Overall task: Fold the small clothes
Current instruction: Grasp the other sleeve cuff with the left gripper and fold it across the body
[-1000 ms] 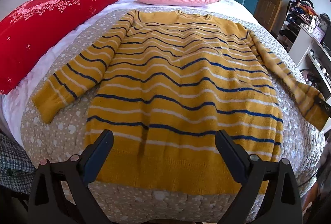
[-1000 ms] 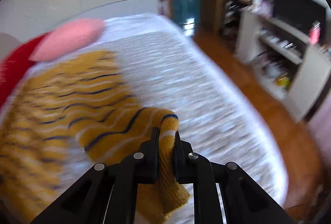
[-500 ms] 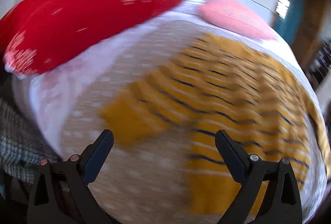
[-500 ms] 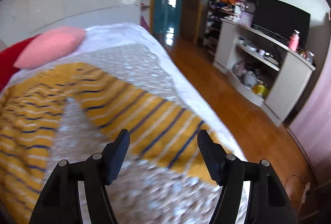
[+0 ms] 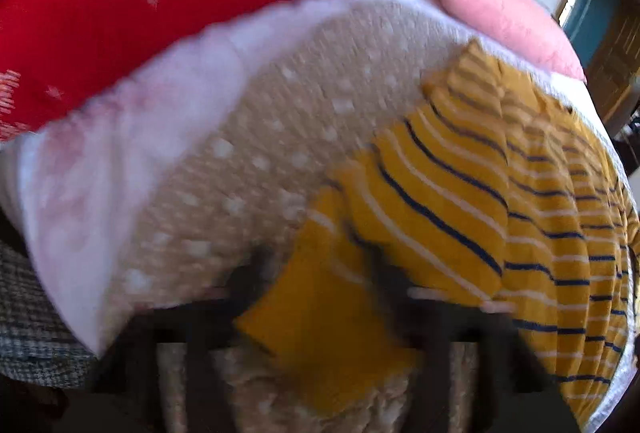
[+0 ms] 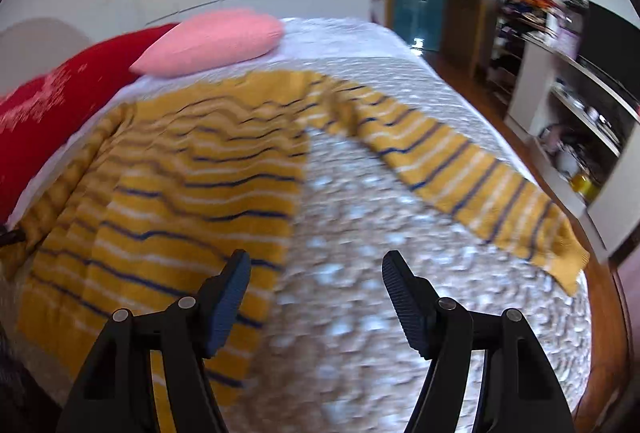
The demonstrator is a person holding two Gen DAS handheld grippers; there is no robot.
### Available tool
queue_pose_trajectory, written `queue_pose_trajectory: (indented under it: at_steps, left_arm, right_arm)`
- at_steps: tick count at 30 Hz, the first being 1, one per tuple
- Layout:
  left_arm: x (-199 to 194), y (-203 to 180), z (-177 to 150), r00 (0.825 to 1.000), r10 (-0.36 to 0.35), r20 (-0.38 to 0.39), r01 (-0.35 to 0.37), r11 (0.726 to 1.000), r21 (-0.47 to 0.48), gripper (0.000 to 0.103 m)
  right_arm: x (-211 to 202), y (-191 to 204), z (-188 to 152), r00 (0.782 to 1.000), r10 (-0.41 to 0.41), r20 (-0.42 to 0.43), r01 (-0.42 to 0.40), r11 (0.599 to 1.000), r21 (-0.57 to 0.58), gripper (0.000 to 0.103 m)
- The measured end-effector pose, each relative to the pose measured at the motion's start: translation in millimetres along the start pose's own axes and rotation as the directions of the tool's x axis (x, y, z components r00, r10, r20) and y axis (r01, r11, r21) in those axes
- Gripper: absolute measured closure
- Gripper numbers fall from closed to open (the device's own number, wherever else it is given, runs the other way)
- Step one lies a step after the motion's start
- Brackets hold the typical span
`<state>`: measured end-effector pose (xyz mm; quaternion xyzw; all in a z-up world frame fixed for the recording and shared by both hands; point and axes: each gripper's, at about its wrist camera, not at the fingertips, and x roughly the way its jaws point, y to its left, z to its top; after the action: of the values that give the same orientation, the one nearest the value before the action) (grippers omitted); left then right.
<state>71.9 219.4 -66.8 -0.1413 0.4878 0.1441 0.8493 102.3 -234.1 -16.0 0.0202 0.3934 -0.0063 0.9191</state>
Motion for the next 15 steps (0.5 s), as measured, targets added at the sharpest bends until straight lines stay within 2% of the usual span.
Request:
queue_pose_trajectory:
  at_steps: [1,2,4,5,7,9,12,13,15]
  left_arm:
    - [-3.0,-1.3,0.6,1.0,0.007,0.023,-0.007,1.0,0.004,0.088]
    - [-5.0,-2.6,3.0,1.0,0.002,0.024,-0.003,1.0,0.015,0.099]
    - [-9.2,3.5,11.4,1.0,-0.012,0.025,0.012,1.0,-0.007,0.099]
    - [-11.8,9.5,18.5,0.999,0.003,0.037,-0.002,1.0,-0.022,0.099]
    - [-14.8,25.7,35.6,0.994,0.08,0.069,-0.077,0.996,-0.053,0.099]
    - [-15.6,43.8,54.6,0.982,0.165,0.093,-0.156,0.983,-0.092,0.099]
    - [-9.9,67.5,89.8,0.951,0.284,0.124,-0.266,0.953,-0.142,0.098]
    - [-5.7,75.3,101.7,0.942,0.312,0.125,-0.293,0.944,-0.151,0.095]
    - [0.8,86.3,115.3,0.942,0.317,0.108,-0.297,0.941,-0.164,0.09]
  right_arm:
    - [0.8,7.0,-1.0,1.0,0.008,-0.003,-0.008,1.0,-0.019,0.03]
    - [2.3,11.7,-1.6,1.0,0.011,-0.006,-0.011,0.999,-0.03,0.03]
    - [1.1,22.1,-6.1,1.0,0.011,-0.015,-0.011,0.999,-0.046,0.03]
    - [2.3,23.9,-6.2,1.0,0.01,-0.019,-0.011,0.999,-0.049,0.03]
    - [6.0,25.0,-4.3,1.0,0.002,-0.025,-0.003,0.999,-0.052,0.03]
    - [8.9,24.7,-3.2,1.0,-0.008,-0.03,0.007,0.999,-0.051,0.03]
    - [14.0,22.4,-1.0,0.999,-0.019,-0.045,0.018,0.999,-0.043,0.03]
    - [16.7,22.9,-0.9,0.998,-0.024,-0.051,0.021,0.999,-0.042,0.03]
    - [22.2,24.1,0.3,0.997,-0.027,-0.065,0.025,0.999,-0.037,0.03]
